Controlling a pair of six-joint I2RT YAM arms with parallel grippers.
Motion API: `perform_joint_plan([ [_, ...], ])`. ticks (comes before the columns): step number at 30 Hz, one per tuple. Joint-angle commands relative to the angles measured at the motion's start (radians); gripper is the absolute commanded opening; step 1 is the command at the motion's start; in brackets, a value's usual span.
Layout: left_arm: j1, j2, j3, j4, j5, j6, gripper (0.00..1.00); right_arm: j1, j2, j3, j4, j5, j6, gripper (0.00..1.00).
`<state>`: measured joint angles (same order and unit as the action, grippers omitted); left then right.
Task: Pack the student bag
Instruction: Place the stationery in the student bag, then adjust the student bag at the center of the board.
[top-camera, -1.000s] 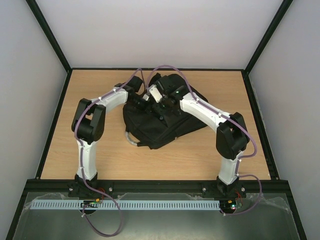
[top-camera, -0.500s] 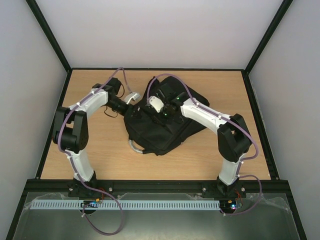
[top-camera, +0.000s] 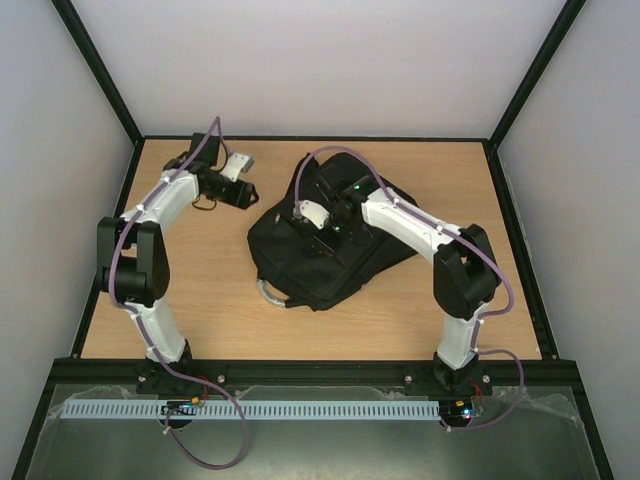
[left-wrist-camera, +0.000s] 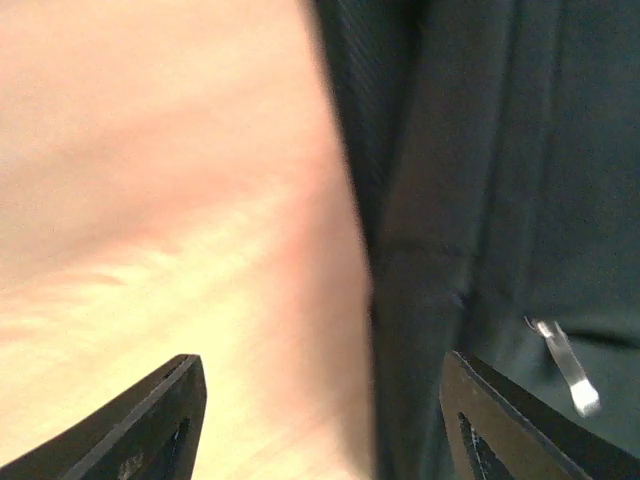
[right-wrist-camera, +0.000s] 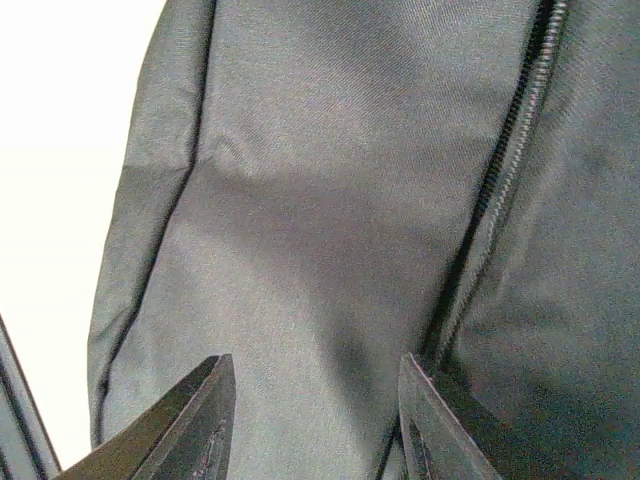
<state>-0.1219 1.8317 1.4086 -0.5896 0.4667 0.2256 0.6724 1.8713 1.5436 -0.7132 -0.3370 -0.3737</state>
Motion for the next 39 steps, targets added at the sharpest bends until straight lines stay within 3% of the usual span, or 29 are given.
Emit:
perform_joint_plan([
  [1, -0.033, -0.021, 0.175, 0.115, -0.311, 0.069, 0.69, -0.027, -0.133, 0.003, -0.118, -0.008, -0.041, 0.45],
  [3, -0.023, -0.026, 0.251, 0.161, -0.354, 0.094, 0.77, -0.047, -0.187, -0.019, -0.092, 0.015, -0.041, 0.45],
  [4, -0.015, -0.024, 0.304, 0.171, -0.342, 0.091, 0.94, -0.058, -0.216, -0.038, -0.067, 0.024, -0.048, 0.45],
  [5, -0.002, -0.015, 0.361, 0.174, -0.325, 0.068, 0.99, -0.068, -0.248, -0.056, -0.037, 0.040, -0.055, 0.46],
  [7, 0.027, 0.030, 0.500, 0.125, -0.224, 0.004, 0.99, -0.079, -0.303, -0.099, 0.036, 0.085, -0.064, 0.46],
  [9, 0.044, 0.109, 0.675, -0.007, -0.017, 0.035, 0.99, -0.087, -0.344, -0.141, 0.126, 0.136, -0.045, 0.48],
  [11, 0.026, 0.148, 0.757, -0.045, -0.017, 0.015, 0.99, -0.089, -0.359, -0.174, 0.217, 0.181, -0.011, 0.53],
  [17, 0.012, 0.132, 0.667, 0.013, 0.007, -0.092, 0.99, -0.089, -0.269, -0.230, 0.269, 0.222, 0.099, 0.98],
  [18, 0.012, 0.126, 0.643, 0.013, 0.028, -0.098, 0.99, -0.089, -0.267, -0.250, 0.278, 0.214, 0.093, 1.00],
  [21, 0.008, 0.101, 0.538, 0.027, 0.033, -0.146, 0.99, -0.088, -0.221, -0.286, 0.289, 0.265, 0.092, 0.99],
  [24, -0.049, 0.097, 0.403, 0.027, -0.349, -0.283, 0.99, -0.086, -0.177, -0.304, 0.312, 0.348, 0.091, 0.99],
  [25, -0.060, 0.101, 0.367, 0.005, -0.382, -0.280, 0.99, -0.083, -0.168, -0.310, 0.322, 0.362, 0.081, 0.99],
  [28, -0.087, 0.038, 0.189, 0.061, -0.271, -0.189, 0.99, -0.056, -0.143, -0.326, 0.341, 0.450, 0.048, 0.99],
  [31, -0.123, 0.000, 0.092, 0.091, -0.253, -0.198, 0.99, -0.028, -0.123, -0.355, 0.358, 0.576, 0.026, 0.99],
  [35, -0.124, 0.009, 0.040, 0.079, -0.152, -0.199, 0.98, -0.025, -0.131, -0.364, 0.339, 0.570, 0.041, 1.00],
  [39, -0.109, 0.034, 0.017, 0.061, -0.056, -0.186, 0.90, -0.025, -0.154, -0.387, 0.334, 0.552, 0.036, 0.99],
])
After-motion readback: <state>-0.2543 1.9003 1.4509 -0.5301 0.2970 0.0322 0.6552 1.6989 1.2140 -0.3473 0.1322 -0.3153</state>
